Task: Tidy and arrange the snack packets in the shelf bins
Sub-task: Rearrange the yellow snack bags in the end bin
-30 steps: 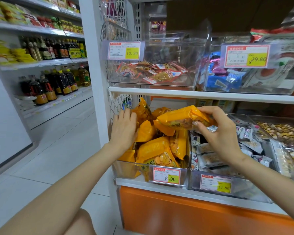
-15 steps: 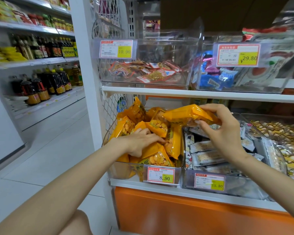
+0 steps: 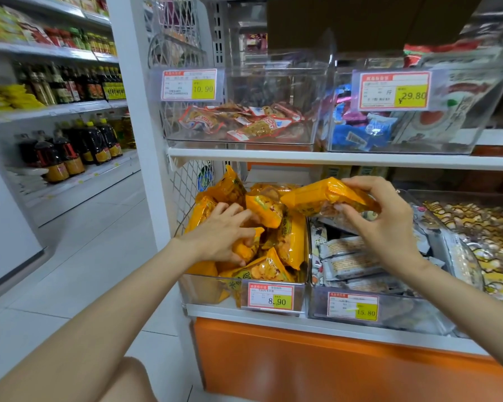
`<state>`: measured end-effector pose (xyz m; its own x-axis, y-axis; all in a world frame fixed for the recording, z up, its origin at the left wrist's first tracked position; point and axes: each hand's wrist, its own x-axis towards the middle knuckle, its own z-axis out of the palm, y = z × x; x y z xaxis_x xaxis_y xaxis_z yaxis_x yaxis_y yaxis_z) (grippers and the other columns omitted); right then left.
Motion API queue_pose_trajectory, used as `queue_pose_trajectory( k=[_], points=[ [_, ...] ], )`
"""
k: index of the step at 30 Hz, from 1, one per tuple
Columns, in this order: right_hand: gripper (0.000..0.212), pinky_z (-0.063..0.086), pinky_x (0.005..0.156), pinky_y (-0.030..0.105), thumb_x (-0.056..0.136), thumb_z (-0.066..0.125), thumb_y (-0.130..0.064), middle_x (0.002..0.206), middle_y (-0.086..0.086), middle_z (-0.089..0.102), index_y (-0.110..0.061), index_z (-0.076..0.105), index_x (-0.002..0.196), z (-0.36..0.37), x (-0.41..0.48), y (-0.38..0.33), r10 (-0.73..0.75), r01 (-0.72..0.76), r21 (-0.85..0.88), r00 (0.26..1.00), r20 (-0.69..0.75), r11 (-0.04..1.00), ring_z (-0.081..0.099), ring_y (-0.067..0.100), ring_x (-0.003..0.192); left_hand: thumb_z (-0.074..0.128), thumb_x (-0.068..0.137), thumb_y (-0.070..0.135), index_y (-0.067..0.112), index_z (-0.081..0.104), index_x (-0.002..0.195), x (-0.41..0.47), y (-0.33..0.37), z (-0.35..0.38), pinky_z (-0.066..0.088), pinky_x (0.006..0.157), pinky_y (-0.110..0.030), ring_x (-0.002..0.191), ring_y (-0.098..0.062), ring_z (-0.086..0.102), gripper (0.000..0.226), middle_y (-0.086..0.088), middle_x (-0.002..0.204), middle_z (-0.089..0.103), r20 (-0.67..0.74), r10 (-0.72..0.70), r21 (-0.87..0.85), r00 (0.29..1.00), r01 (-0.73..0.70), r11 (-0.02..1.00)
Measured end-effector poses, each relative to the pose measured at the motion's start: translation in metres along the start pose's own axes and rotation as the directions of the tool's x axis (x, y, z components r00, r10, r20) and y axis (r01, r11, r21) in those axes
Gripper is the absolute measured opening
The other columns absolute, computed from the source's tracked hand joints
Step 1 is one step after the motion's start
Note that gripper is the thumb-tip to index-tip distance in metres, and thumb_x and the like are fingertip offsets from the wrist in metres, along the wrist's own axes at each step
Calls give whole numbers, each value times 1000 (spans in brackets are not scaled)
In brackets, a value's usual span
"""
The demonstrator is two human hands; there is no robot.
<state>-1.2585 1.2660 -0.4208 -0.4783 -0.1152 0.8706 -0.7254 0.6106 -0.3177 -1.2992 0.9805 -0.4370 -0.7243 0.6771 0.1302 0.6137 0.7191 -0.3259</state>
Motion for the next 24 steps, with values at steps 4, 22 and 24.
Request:
queue_pose_trajectory(
  k=[4,22,24],
  points=[
    [38,45,85,25,83,60,-34,111,-8,54,-17,56,117,0,-1,-2,-8,8,7,1000,-1,1000,54,17,103,62,72,64,30,57,92,-7,-6,0,15,106,-41,134,-21,19,39,13,151,22,-34,11,-35,999,-12,999],
    [38,41,82,6,79,62,-37,106,-7,60,-18,57,112,2,0,-12,72,-80,133,996,59,988,54,-5,97,56,72,23,24,22,145,-14,-3,-1,16,103,-31,127,-15,25,81,-1,136,39,-51,-161,-234,986,145,961],
    [36,43,80,6,78,65,-34,106,-5,61,-19,58,111,8,-1,-16,73,-96,185,989,126,978,54,-6,99,61,75,19,24,18,147,-14,-3,-3,14,104,-31,127,-15,22,84,-2,137,36,-30,-194,-279,981,178,944]
  ],
)
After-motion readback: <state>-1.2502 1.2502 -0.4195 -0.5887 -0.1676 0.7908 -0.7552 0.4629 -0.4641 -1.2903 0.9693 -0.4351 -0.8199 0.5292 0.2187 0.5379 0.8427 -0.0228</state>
